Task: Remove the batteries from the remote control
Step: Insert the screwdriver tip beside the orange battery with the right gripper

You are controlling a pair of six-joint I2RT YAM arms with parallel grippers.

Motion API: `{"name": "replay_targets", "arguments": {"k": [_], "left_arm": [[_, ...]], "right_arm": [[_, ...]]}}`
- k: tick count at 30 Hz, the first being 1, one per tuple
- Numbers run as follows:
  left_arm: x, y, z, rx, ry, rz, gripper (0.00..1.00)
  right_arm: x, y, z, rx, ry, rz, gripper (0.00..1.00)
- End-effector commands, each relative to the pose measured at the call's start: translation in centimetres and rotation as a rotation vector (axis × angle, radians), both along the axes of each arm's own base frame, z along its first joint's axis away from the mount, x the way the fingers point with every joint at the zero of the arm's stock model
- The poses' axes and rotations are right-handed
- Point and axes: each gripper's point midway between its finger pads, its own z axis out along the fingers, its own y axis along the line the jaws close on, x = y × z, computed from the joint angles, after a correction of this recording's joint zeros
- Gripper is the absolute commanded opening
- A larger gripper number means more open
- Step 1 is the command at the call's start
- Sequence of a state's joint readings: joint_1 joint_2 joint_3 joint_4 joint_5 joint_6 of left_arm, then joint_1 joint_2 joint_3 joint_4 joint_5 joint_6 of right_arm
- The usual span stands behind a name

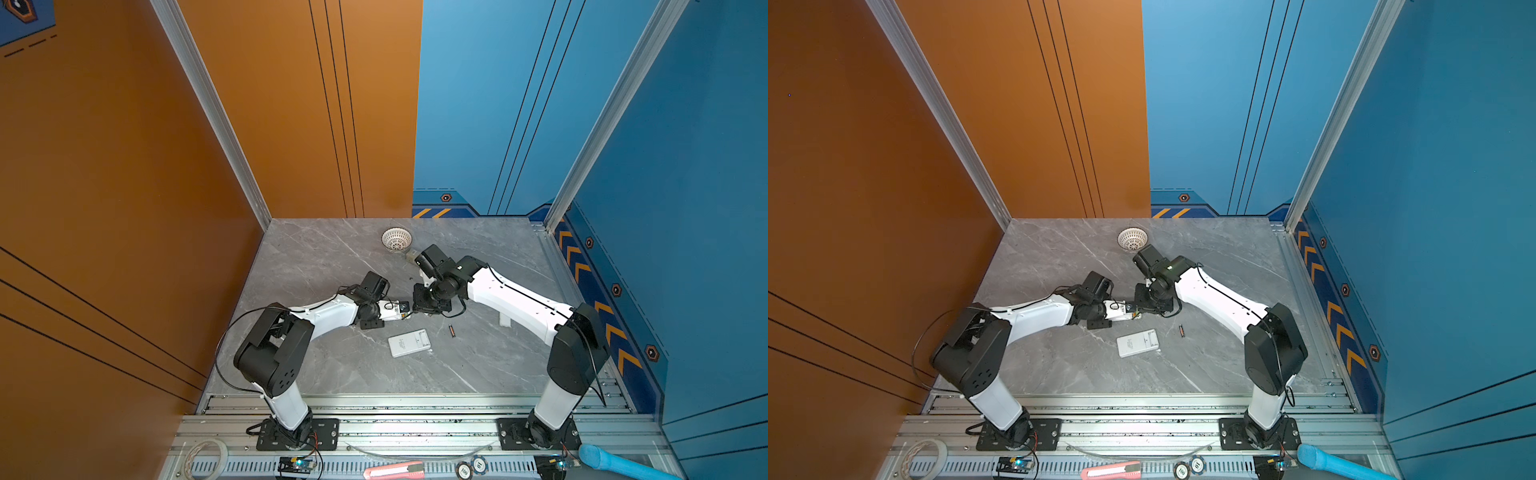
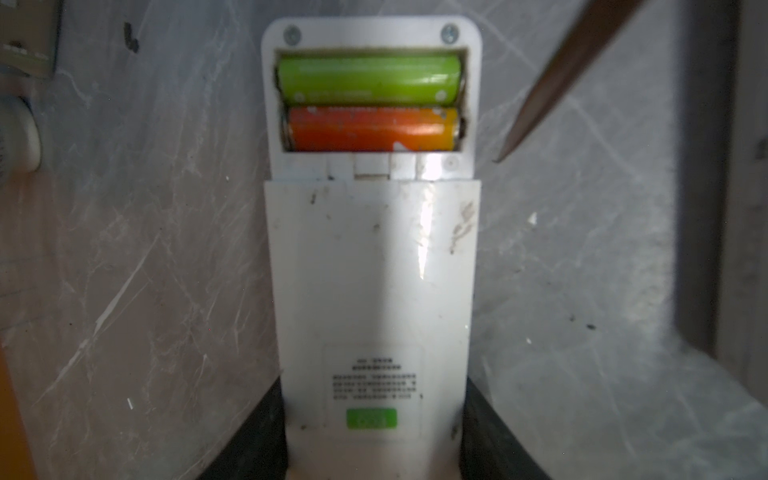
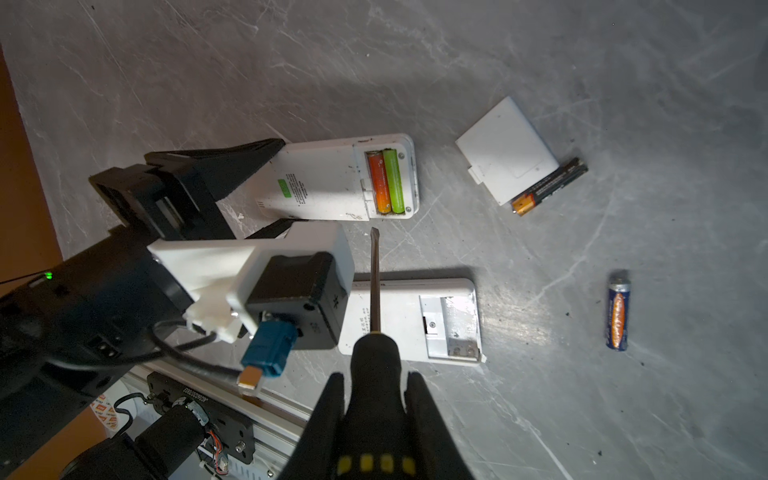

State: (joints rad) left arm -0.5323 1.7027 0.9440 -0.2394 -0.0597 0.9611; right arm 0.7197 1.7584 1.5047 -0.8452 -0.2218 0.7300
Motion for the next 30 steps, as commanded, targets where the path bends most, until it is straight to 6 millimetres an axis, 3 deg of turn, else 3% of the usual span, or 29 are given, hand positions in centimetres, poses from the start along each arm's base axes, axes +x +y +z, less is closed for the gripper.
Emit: {"name": "replay_targets", "arguments": {"k": [1,16,30], "left_arm": [[-2.3,1.0,-2.9,0.059,0.125,-0.019,0.07],[-2.4,0.8,-2.9,0.052,0.135,-0.021,0.06],[-2.2,0.9,-2.8,0.051,0.136,-0.017,0.06]], "right_arm": [[1.3,-0.3,1.7,0.004,-0.071,-0.01,0.0],[2.1,0.3,1.9,0.012,-0.119,0.004,0.0],[0.8,0.2,0.8,0.014,-0.069,0.029,0.0]]}}
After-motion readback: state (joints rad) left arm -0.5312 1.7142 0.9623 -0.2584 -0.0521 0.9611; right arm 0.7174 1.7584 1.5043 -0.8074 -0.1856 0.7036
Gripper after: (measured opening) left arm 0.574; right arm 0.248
